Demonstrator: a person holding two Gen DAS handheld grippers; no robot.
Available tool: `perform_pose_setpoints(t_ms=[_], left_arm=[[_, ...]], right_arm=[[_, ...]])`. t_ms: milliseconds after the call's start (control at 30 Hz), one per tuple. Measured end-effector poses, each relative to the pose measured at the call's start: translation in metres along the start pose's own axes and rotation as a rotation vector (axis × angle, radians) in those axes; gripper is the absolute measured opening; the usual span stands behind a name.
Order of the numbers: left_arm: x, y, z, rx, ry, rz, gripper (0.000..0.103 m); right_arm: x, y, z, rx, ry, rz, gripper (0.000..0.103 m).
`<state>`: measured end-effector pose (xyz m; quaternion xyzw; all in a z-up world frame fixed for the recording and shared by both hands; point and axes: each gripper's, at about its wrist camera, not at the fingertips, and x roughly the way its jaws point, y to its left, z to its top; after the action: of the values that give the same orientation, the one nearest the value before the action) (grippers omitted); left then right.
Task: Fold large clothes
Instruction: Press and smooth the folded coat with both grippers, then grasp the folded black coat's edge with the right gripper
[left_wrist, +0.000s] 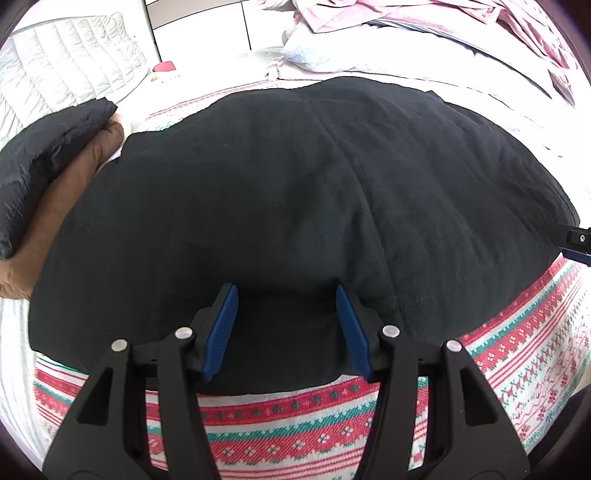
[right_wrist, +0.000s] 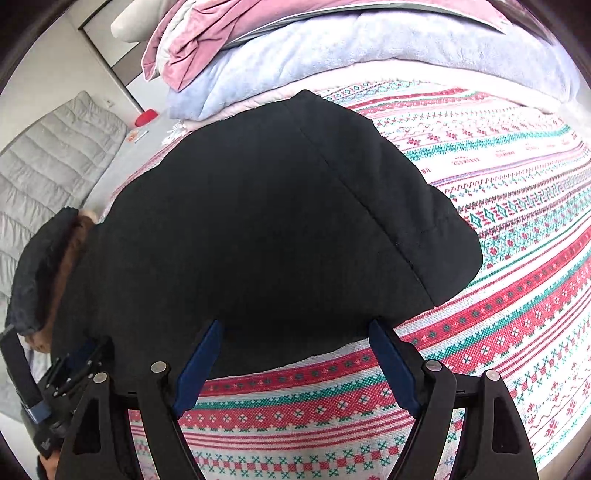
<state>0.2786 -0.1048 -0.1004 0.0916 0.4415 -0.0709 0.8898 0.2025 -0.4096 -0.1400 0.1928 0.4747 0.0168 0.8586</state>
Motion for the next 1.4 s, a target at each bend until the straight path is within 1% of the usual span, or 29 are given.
perform_pose_setpoints(t_ms=[33,100,167,233,267,333,400,433,467,533,567,633,700,767,833,900,933,1000,1033,1100,1167,1233,1333,1400], left_arm=[[-0.005,0.002,0.004,-0.007,-0.001,-0.022,0.056],[-0.013,0.004,0.014,-0.018,-0.029,-0.057,0.056],[-0.015,0.003,0.031,-0.006,-0.06,-0.04,0.056],[-0.01,0.001,0.045,0.012,-0.07,-0.031,0.056],[-0.002,0.0,0.054,0.027,-0.063,-0.022,0.056],[0.02,0.004,0.063,0.01,-0.013,-0.011,0.056],[0.046,0.012,0.063,-0.044,0.052,-0.024,0.056],[0.056,0.016,0.06,-0.077,0.061,-0.03,0.059],[0.059,0.017,0.057,-0.086,0.049,-0.026,0.059],[0.059,0.013,0.058,-0.052,0.043,-0.003,0.059],[0.057,0.013,0.061,-0.042,0.058,-0.001,0.059],[0.056,0.017,0.07,-0.052,0.088,-0.026,0.058],[0.053,0.024,0.083,-0.073,0.083,-0.029,0.058],[0.054,0.026,0.105,-0.062,0.059,0.012,0.058],[0.06,0.025,0.126,-0.068,0.056,0.006,0.058],[0.074,0.024,0.142,-0.085,0.076,-0.001,0.058],[0.087,0.023,0.149,-0.091,0.098,0.009,0.058],[0.11,0.022,0.151,-0.097,0.152,0.03,0.059],[0.123,0.024,0.149,-0.112,0.184,0.024,0.06],[0.131,0.031,0.145,-0.154,0.192,0.005,0.06],[0.131,0.031,0.146,-0.147,0.197,0.004,0.06],[0.13,0.038,0.153,-0.173,0.229,-0.011,0.059],[0.125,0.05,0.173,-0.221,0.194,-0.008,0.058],[0.128,0.058,0.19,-0.252,0.176,-0.005,0.058]], right_arm=[[0.002,-0.004,0.002,0.019,0.01,0.01,0.083],[0.003,-0.015,0.001,0.084,0.03,0.024,0.083],[0.001,-0.025,0.002,0.133,0.033,0.039,0.083],[0.0,-0.03,0.001,0.181,0.035,0.059,0.083],[0.002,-0.035,0.002,0.207,0.039,0.065,0.083],[0.006,-0.043,0.001,0.257,0.06,0.079,0.083],[0.011,-0.05,0.004,0.289,0.074,0.09,0.083],[0.012,-0.052,0.005,0.3,0.077,0.099,0.083],[0.012,-0.054,0.005,0.303,0.077,0.105,0.083],[0.011,-0.052,0.004,0.29,0.074,0.102,0.083],[0.012,-0.051,0.005,0.281,0.075,0.102,0.083],[0.013,-0.051,0.005,0.284,0.077,0.111,0.083],[0.016,-0.053,0.009,0.313,0.075,0.132,0.083],[0.017,-0.056,0.011,0.354,0.065,0.156,0.083],[0.017,-0.06,0.013,0.394,0.049,0.169,0.083],[0.017,-0.062,0.014,0.422,0.036,0.168,0.083],[0.019,-0.063,0.015,0.432,0.037,0.167,0.083],[0.021,-0.063,0.014,0.442,0.041,0.169,0.083],[0.023,-0.062,0.015,0.443,0.041,0.168,0.083],[0.024,-0.059,0.017,0.437,0.034,0.167,0.083],[0.025,-0.057,0.018,0.431,0.032,0.168,0.083],[0.027,-0.056,0.021,0.432,0.032,0.175,0.083],[0.03,-0.052,0.022,0.441,0.024,0.191,0.083],[0.031,-0.049,0.022,0.447,0.016,0.203,0.083]])
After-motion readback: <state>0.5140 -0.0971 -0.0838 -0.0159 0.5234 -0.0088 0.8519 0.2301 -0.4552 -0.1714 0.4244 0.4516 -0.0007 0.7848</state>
